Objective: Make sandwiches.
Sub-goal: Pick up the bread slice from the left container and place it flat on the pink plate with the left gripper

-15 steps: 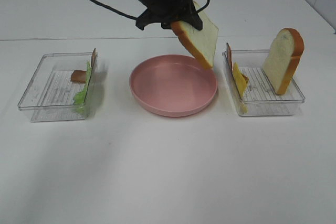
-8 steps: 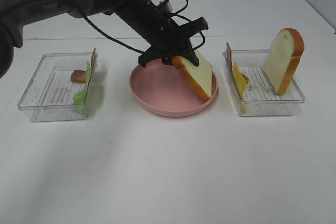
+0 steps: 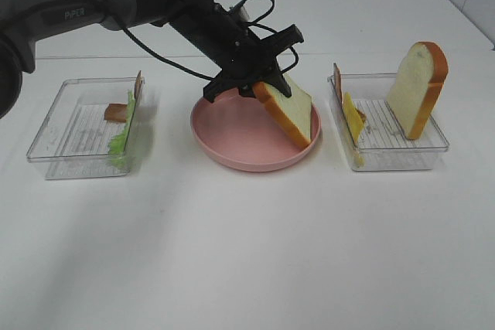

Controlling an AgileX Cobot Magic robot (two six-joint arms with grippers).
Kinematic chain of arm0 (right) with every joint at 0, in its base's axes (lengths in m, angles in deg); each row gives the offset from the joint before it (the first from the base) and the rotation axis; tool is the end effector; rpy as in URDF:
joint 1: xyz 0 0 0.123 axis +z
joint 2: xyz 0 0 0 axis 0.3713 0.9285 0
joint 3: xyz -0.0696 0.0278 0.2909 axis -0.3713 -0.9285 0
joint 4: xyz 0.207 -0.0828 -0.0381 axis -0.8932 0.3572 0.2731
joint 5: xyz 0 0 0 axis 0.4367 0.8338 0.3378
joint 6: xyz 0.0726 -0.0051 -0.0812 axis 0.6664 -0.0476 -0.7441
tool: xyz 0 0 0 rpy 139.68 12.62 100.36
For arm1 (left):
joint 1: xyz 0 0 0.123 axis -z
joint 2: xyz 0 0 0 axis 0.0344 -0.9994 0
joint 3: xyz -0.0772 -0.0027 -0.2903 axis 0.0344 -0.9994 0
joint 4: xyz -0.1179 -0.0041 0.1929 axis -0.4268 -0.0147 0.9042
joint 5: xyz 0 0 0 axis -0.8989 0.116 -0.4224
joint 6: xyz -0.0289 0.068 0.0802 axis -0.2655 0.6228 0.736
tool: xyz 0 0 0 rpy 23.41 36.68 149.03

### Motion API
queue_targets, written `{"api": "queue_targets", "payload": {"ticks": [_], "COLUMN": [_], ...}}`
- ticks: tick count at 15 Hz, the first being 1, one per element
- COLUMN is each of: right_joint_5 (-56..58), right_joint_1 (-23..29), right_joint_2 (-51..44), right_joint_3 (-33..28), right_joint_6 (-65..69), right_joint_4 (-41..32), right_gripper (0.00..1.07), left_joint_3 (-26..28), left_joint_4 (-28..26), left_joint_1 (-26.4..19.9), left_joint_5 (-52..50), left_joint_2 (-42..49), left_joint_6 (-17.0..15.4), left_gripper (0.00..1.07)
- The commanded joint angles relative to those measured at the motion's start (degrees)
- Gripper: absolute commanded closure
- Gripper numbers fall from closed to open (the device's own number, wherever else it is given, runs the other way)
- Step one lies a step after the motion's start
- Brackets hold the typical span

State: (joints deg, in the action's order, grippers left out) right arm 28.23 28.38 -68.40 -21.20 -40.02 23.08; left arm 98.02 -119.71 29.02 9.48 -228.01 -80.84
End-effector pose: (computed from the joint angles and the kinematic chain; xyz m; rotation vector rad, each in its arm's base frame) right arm -0.0259 -0.0073 0.2399 -0.1106 2.1300 0.0195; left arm 0.4608 -0.2927 0.1453 -0.1419 2.7576 -1.0234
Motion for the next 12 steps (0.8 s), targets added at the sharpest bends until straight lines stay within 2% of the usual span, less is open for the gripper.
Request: {"api": "queue_targets", "payload": {"ticks": [1, 4, 7, 8, 9, 12], "right_joint_5": [-0.57, -0.57, -0.57, -0.57, -0.57, -0.57], "right_joint_1": [-0.17, -0.17, -0.17, -0.17, -0.17, -0.17], "right_joint_2": [-1.55, -1.55, -1.55, -1.55, -1.55, -1.55], "right_joint_3": [-0.23, -0.23, -0.23, -0.23, -0.23, -0.23], "right_joint_6": [-0.52, -0.52, -0.52, -0.52, -0.52, -0.52], "right_joint_4": [0.23, 0.23, 0.23, 0.23, 0.23, 0.23], "right_gripper": [0.11, 0.11, 0.11, 0.11, 0.11, 0.11], "left_joint_3": [0.23, 0.23, 0.34, 0.63, 2.35, 5.96], "left_joint_4": [0.29, 2.18, 2.86, 3.27, 4.30, 6.19], "left_joint_1": [-0.69, -0.92, -0.92, -0.92, -0.92, -0.92], "left_joint_5": [0.97, 2.69, 2.64, 2.64, 3.55, 6.13], "left_joint_2": [-0.57, -0.57, -0.40, -0.40, -0.40, -0.40], "left_joint_6": [-3.21, -3.21, -2.92, -2.86, -2.75, -3.04], "left_gripper": [1.03, 0.89, 0.32, 0.25, 0.10, 0.10]}}
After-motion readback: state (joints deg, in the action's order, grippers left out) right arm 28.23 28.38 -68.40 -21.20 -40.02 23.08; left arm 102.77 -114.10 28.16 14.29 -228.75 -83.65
